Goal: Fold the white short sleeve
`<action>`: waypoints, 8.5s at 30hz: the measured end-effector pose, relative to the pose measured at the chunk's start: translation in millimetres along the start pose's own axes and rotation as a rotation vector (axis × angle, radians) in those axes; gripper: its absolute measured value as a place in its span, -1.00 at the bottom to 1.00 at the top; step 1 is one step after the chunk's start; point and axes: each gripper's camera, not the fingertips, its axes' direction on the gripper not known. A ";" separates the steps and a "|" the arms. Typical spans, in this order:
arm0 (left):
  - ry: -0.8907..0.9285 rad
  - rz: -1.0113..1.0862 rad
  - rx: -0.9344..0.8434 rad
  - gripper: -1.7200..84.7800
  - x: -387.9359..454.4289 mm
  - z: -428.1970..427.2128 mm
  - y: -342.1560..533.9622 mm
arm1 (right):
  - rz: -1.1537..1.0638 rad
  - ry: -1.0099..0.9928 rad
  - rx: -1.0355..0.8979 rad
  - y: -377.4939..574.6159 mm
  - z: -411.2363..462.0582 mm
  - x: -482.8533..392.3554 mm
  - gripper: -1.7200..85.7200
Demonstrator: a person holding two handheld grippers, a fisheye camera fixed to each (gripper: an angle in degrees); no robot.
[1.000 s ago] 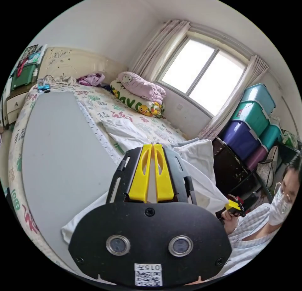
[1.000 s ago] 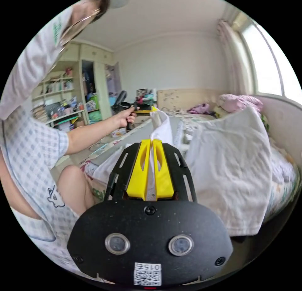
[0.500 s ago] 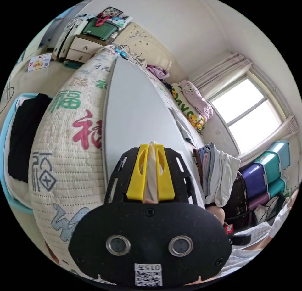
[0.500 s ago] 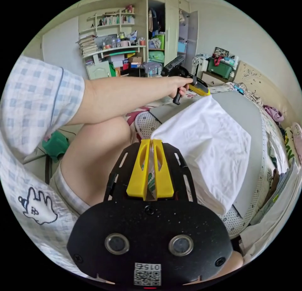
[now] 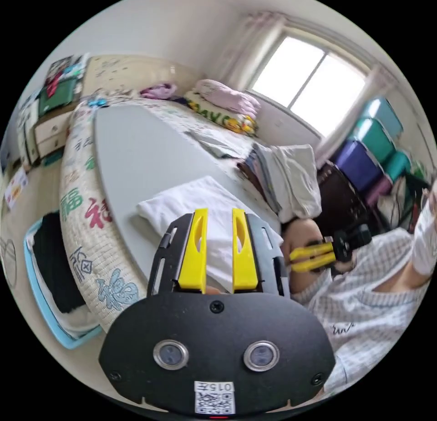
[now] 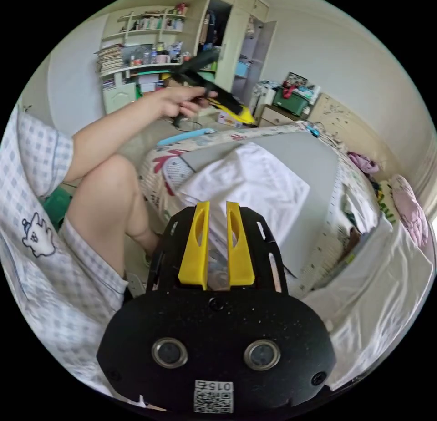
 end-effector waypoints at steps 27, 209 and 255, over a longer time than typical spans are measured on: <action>-0.423 0.002 -0.111 -0.93 232.6 35.1 157.6 | 0.109 0.060 -0.184 25.5 53.7 54.9 -0.93; -0.469 -0.309 0.312 -0.98 311.5 -53.3 180.8 | 0.650 0.104 0.170 63.4 -55.5 62.2 -0.97; -0.525 -0.723 0.297 -0.95 302.0 162.6 144.3 | 0.678 0.372 -0.249 -28.4 140.4 26.9 -0.97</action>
